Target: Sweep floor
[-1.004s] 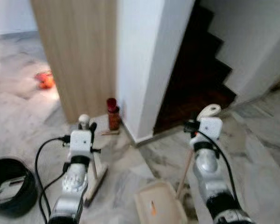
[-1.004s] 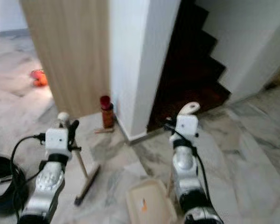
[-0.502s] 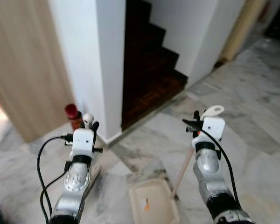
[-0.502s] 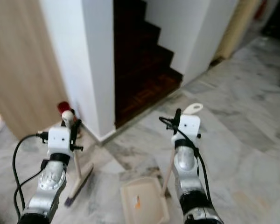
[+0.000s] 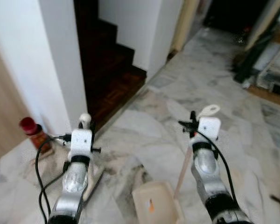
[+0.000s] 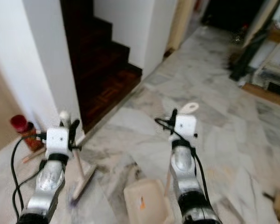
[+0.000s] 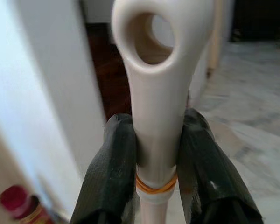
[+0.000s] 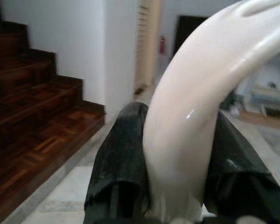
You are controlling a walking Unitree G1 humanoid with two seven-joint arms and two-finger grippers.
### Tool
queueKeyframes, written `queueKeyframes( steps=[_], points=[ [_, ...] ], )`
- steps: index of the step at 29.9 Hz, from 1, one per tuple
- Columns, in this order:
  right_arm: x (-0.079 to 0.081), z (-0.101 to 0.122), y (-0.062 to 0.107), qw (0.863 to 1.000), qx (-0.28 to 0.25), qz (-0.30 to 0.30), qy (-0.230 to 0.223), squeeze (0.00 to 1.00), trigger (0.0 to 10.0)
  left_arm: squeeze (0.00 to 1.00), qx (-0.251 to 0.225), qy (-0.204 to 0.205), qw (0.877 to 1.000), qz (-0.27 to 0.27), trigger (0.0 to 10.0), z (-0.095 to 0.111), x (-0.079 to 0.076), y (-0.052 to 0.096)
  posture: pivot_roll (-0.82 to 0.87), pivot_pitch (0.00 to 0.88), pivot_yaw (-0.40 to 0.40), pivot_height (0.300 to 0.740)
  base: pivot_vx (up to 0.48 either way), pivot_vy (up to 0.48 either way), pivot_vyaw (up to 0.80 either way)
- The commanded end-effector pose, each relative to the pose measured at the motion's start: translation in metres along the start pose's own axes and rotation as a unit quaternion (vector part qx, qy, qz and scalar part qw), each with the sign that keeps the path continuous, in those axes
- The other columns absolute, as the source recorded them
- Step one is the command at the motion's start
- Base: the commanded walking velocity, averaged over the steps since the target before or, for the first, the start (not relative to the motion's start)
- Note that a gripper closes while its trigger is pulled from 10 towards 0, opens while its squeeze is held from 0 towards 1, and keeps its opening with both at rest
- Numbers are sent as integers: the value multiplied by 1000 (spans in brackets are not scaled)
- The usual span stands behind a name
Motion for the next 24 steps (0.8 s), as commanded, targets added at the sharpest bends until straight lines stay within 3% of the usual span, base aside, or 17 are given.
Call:
queueKeyframes(
  steps=[1,24],
  points=[
    [-13,10,-4,1000,-20,-17,2,0,10000,0,-30,1,1000,1,10000,13,-2,-5,103,0,-53,740,0,0,-800],
    [-17,8,-2,999,-19,-31,1,0,10000,0,-31,-1,1000,-3,10000,13,0,-6,102,0,-38,740,0,0,-800]
  ],
)
Point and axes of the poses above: a point about 5 cm out from each wrist's last joint towards the gripper, its own y axis pointing back from the gripper into the wrist, its own z axis along the axis of the wrist's last joint, x = y × z, the point moved 2 cm from there along -y, pointing out of the wrist towards the gripper, and after that the axes turned 13 degrees about -y, right-handed, at the moved point
